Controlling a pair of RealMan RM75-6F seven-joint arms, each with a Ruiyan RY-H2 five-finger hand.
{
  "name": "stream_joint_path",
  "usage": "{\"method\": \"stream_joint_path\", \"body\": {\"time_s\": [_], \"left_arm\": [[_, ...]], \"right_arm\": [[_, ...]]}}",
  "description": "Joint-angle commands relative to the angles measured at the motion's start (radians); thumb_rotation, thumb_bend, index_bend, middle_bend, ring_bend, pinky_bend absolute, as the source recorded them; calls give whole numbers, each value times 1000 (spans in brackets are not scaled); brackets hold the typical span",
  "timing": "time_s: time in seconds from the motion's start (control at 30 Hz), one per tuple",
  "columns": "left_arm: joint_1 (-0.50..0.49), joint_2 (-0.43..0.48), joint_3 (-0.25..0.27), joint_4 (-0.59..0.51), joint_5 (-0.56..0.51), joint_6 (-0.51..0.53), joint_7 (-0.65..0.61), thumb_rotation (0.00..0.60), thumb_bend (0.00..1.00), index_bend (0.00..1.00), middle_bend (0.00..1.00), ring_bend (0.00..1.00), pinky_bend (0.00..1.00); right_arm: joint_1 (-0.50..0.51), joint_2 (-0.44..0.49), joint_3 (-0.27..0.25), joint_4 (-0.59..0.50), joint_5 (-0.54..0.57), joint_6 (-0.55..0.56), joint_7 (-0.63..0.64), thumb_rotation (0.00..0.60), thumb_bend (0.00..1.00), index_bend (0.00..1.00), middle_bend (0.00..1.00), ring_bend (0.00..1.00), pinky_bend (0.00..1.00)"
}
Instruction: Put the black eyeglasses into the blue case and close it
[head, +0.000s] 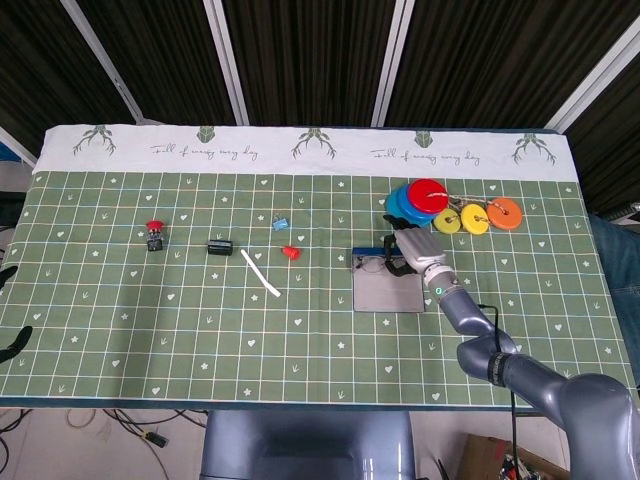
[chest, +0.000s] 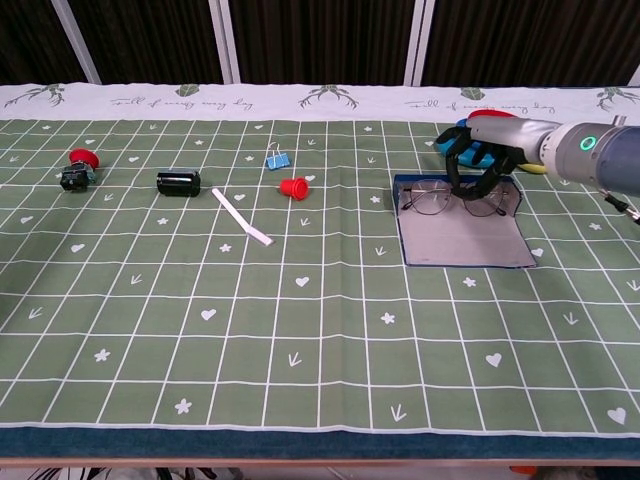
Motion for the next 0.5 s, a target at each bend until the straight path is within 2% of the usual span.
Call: {"method": "stream_joint_path", "body": {"time_s": [0.03, 0.17, 0.5], "left_arm": [[0, 0, 0, 0, 0, 0, 0, 600, 273, 106, 0, 0, 0], [1, 1, 0, -2, 1, 1, 2, 600, 273, 106, 0, 0, 0], [1, 2, 1, -4, 0, -2, 3, 600, 273, 106, 0, 0, 0]], "right_arm": [[1, 0, -4, 2, -1, -5, 2, 600, 506, 597, 62, 86, 198], [1, 5, -7, -7, 0, -9, 2, 600, 474, 456, 56, 71, 198], [-7, 58, -10, -85, 27, -13, -47, 600, 455, 272, 33, 47, 197]]}}
